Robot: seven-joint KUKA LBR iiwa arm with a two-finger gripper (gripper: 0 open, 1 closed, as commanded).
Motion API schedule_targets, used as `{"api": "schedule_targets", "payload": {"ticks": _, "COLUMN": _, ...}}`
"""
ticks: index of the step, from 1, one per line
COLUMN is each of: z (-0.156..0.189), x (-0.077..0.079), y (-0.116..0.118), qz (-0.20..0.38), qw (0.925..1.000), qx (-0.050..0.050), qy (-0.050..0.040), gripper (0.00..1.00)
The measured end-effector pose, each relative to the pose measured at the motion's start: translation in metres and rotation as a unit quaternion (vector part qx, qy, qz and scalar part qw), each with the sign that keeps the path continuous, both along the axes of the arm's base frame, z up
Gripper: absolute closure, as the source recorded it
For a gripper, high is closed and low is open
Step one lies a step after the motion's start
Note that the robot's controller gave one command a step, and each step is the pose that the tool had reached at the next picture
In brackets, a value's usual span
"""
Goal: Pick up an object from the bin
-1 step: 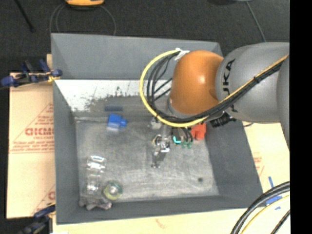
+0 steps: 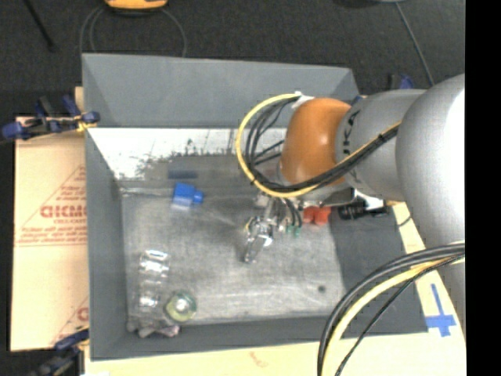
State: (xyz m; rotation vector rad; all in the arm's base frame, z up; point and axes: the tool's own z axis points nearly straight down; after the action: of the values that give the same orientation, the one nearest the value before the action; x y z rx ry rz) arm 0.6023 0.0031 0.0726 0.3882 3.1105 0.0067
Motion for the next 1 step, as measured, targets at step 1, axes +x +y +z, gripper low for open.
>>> {"api": "schedule_targets", "payload": {"ticks": 1, "z": 0.0045, "x": 0.0031, "y": 0.0000, "qz": 0.000, "qw": 1.0000, "qx": 0.000, "qy": -0.0047, "gripper": 1.00}}
